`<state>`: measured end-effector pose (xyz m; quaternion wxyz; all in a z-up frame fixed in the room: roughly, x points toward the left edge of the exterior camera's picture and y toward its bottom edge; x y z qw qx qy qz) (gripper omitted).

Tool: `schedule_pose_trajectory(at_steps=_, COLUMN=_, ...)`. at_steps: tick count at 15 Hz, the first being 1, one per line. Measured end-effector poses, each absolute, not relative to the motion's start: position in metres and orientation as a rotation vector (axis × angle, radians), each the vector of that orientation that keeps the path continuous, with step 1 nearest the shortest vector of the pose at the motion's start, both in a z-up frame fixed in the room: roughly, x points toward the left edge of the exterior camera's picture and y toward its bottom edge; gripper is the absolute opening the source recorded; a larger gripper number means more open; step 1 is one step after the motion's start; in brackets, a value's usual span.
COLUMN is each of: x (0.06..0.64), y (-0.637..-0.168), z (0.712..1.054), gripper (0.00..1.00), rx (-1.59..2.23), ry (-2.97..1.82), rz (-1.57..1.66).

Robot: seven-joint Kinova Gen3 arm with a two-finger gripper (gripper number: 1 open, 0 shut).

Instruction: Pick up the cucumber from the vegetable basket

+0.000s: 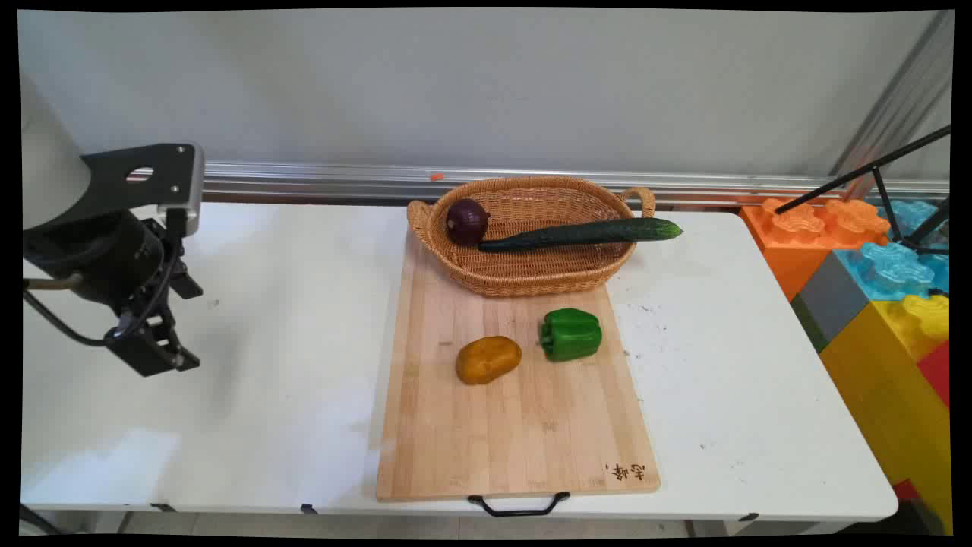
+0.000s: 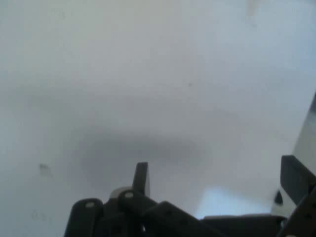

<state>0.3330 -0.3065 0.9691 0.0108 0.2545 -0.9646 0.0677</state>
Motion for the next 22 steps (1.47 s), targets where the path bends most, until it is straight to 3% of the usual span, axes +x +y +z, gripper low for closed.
schedule_pose_trajectory(at_steps=5, x=0.307, y=-0.339, z=0.968, gripper=1.00, rx=0.785, ry=-2.902, rz=0.318)
schedule_pose_trajectory(at_steps=15, x=0.171, y=-0.443, z=0.978, gripper=1.00, rx=0.548, ry=-2.775, rz=0.559)
schedule_pose_trajectory(at_steps=22, x=0.122, y=-0.529, z=0.953, gripper=1.00, rx=0.377, ry=-2.702, rz=0.626)
